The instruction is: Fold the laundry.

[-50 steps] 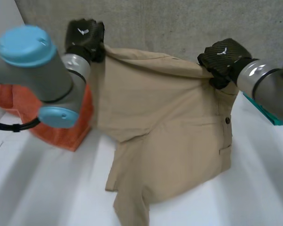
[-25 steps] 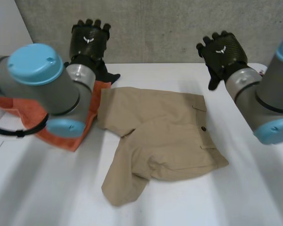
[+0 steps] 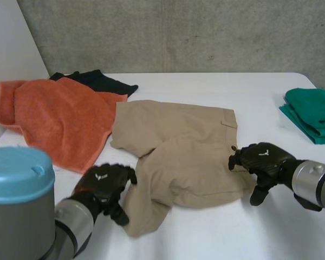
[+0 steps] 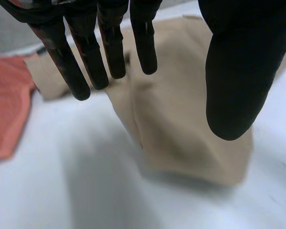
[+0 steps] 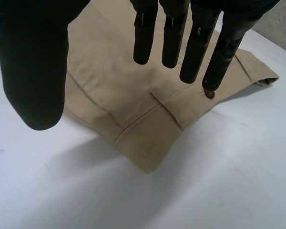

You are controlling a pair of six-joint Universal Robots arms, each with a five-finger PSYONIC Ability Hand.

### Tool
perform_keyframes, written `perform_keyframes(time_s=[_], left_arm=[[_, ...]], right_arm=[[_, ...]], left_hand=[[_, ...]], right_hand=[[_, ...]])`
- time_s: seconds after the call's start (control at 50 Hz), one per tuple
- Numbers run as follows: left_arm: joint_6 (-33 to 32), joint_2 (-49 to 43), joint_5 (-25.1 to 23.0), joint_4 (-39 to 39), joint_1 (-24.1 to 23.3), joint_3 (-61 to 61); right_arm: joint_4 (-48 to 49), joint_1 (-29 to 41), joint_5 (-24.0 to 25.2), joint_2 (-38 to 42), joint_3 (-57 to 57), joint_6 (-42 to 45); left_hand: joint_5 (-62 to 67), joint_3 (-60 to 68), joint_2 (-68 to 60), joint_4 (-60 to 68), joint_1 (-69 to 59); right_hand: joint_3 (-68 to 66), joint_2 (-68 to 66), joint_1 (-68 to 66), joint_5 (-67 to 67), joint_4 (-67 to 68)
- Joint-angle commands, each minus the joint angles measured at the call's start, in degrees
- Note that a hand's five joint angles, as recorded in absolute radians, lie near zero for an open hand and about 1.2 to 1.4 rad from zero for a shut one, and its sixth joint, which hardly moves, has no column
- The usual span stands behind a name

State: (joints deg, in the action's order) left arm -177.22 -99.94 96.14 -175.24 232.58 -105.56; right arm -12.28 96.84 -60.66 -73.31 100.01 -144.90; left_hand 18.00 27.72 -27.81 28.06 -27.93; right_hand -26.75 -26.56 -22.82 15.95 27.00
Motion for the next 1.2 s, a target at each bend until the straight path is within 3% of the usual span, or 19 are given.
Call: perform_keyframes(time_s=[0.02, 0.12, 0.24, 0.38, 0.5, 0.6, 0.68, 0.74, 1.0, 1.14, 1.2], left_arm=[[2.4, -3.3, -4.7, -0.2, 0.1, -0.5], [2.7, -4.5, -4.7, -0.6, -0.1, 0.4], [2.7, -7.6, -3.5, -2.3, -0.5, 2.7], [2.6, -11.4, -0.8, -3.3, -1.5, 5.0], [2.5, -14.1, 2.4, -5.2, -4.1, 6.9], [1.5, -13.7, 6.2, -10.3, -5.5, 7.1], [1.2, -12.8, 6.5, -13.9, -5.6, 6.9], [-0.1, -10.1, 6.6, -14.4, -5.5, 7.0], [-15.5, 4.9, 6.0, -14.9, -1.7, 6.3], [-16.0, 3.3, 6.0, -15.9, 0.3, 6.6], [-16.0, -3.0, 5.9, -17.5, 1.3, 6.8]], right_arm=[[5.8, 0.4, 0.3, 4.8, 1.9, -0.4], [10.4, 0.6, 0.1, 5.8, 1.8, -0.6], [12.5, 1.1, -0.2, 8.4, 1.4, -0.6], [13.9, 1.2, -0.2, 9.0, 1.1, -0.3], [14.5, 0.9, -0.6, 8.6, 1.1, -0.5], [14.5, 0.8, -1.7, 8.4, 1.1, -0.6], [14.1, 0.6, -3.1, 7.5, 1.0, -0.6], [13.7, 0.5, -4.4, 4.7, 0.9, -0.1], [-0.1, 0.5, -4.3, -11.2, -5.9, 1.8], [-0.8, 1.3, -4.0, -14.0, -4.9, 1.8], [-1.0, 1.4, -4.2, -12.0, -3.7, 1.9]], left_hand=[[0.1, 0.3, -0.2, 0.0, -0.1], [-4.0, -3.7, 3.8, -4.0, 3.9], [-4.0, -3.7, 3.8, -4.1, 3.9], [-3.7, -3.4, 3.5, -3.7, 3.6], [-2.1, -1.9, 2.0, -2.2, 2.1], [18.3, 18.6, -18.5, 18.2, -18.4], [41.7, 42.0, -41.9, 41.6, -41.7], [49.0, 49.2, -49.2, 48.9, -49.0], [52.0, 52.3, -52.2, 51.9, -52.1], [51.2, 51.5, -51.4, 51.1, -51.2], [49.3, 49.6, -49.5, 49.3, -49.4]], right_hand=[[-10.5, -10.7, -14.5, 11.4, 10.3], [-22.5, -22.7, -26.4, 23.3, 22.3], [-27.2, -27.4, -31.1, 28.0, 27.0], [-53.2, -53.4, -57.1, 54.0, 53.0], [-53.2, -53.4, -57.2, 54.1, 53.0], [-53.2, -53.4, -57.2, 54.1, 53.0], [-53.2, -53.4, -57.2, 54.1, 53.0], [-53.2, -53.4, -57.2, 54.1, 53.0], [-53.2, -53.4, -57.2, 54.1, 53.0], [-53.2, -53.4, -57.2, 54.1, 53.0], [-53.2, -53.4, -57.2, 54.1, 53.0]])
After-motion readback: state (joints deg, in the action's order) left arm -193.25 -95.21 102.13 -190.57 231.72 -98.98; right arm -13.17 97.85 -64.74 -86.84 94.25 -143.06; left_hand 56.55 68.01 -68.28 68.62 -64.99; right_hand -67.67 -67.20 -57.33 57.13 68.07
